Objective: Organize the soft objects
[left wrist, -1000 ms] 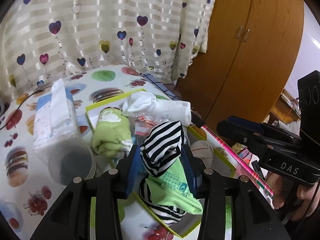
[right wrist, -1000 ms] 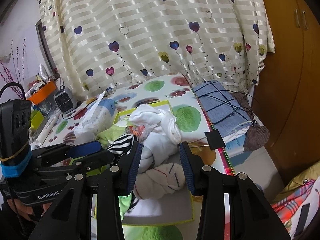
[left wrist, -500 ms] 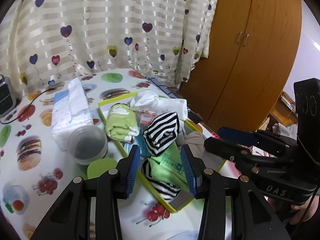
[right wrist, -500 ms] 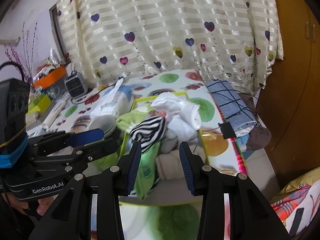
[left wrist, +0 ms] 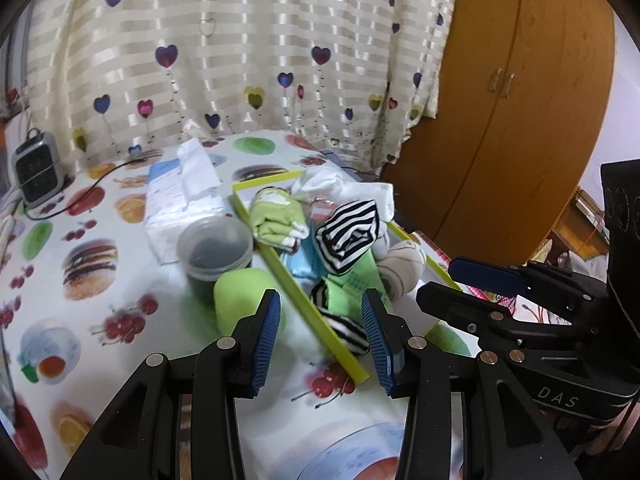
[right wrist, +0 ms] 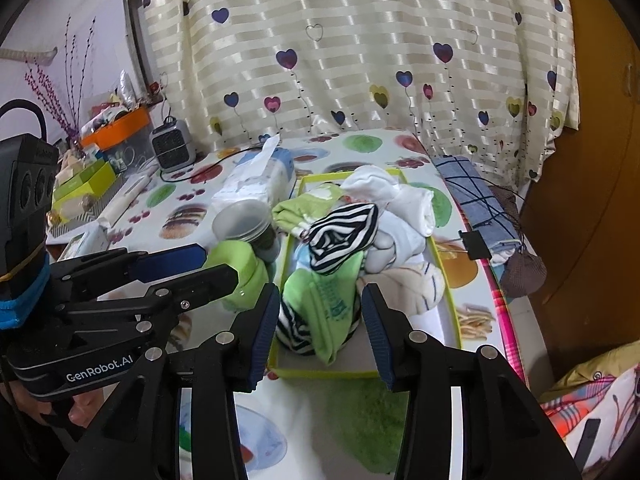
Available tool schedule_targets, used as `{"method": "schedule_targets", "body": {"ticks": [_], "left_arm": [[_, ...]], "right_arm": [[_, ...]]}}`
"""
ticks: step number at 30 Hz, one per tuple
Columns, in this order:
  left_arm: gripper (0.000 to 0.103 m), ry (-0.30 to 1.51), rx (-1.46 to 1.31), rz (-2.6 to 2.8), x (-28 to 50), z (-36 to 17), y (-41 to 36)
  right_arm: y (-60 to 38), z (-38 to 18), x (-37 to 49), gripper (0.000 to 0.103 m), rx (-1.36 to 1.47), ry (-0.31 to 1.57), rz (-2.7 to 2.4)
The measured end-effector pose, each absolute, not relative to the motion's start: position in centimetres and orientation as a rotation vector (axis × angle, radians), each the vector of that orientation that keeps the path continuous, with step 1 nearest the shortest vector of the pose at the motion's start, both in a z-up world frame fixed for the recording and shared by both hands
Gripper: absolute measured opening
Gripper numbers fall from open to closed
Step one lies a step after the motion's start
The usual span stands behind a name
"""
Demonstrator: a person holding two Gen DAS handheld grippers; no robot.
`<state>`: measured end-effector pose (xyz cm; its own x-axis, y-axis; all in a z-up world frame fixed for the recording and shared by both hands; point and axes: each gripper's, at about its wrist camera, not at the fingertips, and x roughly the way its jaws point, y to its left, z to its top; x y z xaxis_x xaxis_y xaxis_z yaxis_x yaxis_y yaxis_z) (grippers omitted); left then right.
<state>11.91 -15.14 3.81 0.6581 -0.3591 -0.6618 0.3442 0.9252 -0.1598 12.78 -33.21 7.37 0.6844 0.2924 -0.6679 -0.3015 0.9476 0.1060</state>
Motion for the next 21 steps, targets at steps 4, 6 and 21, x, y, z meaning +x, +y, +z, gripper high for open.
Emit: {"method": "schedule_targets", "body": {"ticks": [4,6,21], "left_arm": [[0.041,0.754,-0.029,-0.377,11.2,3.9,-14.6],[0.041,0.754,-0.031,-0.369,10.8,3.8,-14.3],[0.041,0.739,0.004,-0.312,7.8,4.1,-13.4]], "right_arm": [[-32.6,7.4,12.2,0.044,-0.031,0.749,0.338],[-32.3,7.4,11.9,0.044,-0.036,0.750,0.340],[-30.6,7.9,9.3,0.044,-0.074,0.740,0.365]]}}
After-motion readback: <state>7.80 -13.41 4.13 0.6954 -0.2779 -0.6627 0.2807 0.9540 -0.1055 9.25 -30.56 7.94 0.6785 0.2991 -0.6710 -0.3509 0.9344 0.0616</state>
